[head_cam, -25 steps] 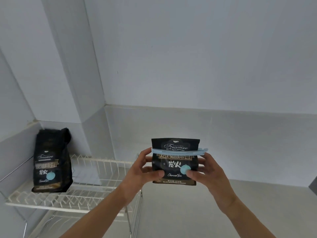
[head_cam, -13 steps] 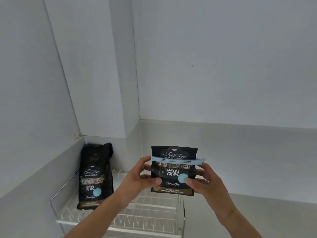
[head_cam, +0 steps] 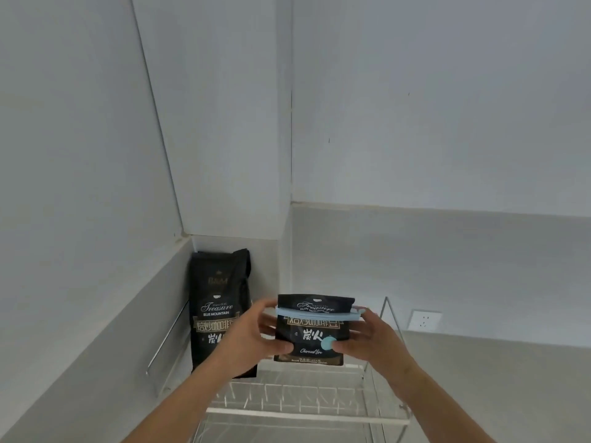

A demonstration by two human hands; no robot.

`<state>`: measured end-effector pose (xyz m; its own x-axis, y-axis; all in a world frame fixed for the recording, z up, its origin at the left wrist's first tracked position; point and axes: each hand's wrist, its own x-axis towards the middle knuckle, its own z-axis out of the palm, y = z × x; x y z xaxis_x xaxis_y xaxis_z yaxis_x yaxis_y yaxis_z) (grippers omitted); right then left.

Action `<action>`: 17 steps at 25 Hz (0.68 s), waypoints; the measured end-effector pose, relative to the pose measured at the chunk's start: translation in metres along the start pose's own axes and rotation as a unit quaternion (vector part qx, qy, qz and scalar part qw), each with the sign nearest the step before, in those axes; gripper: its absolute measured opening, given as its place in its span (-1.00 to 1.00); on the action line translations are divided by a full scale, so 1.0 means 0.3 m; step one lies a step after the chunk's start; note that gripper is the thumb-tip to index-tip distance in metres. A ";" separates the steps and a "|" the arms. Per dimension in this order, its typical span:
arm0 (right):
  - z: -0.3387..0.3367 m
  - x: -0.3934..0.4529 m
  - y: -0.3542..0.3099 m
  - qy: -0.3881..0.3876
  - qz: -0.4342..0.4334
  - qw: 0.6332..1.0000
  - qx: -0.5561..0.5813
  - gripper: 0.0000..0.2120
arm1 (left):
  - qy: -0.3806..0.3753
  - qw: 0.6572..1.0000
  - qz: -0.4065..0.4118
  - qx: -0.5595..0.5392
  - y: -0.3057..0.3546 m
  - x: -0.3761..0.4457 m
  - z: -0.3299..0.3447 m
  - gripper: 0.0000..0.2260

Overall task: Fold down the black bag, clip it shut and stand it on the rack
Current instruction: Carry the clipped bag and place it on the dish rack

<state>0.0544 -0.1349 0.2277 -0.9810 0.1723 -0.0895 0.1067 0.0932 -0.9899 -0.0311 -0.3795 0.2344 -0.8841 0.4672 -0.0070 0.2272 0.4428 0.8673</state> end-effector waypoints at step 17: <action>0.049 0.090 0.115 -0.053 0.094 0.984 -0.142 -0.41 | -0.006 0.981 0.006 0.192 -0.047 0.034 -0.020 -0.25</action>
<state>0.0292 -0.1414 0.1894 -0.9491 0.1111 -0.2948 0.3150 0.3413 -0.8856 -0.0457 -0.3855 0.2251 -0.8759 0.4824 -0.0068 0.3761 0.6917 0.6165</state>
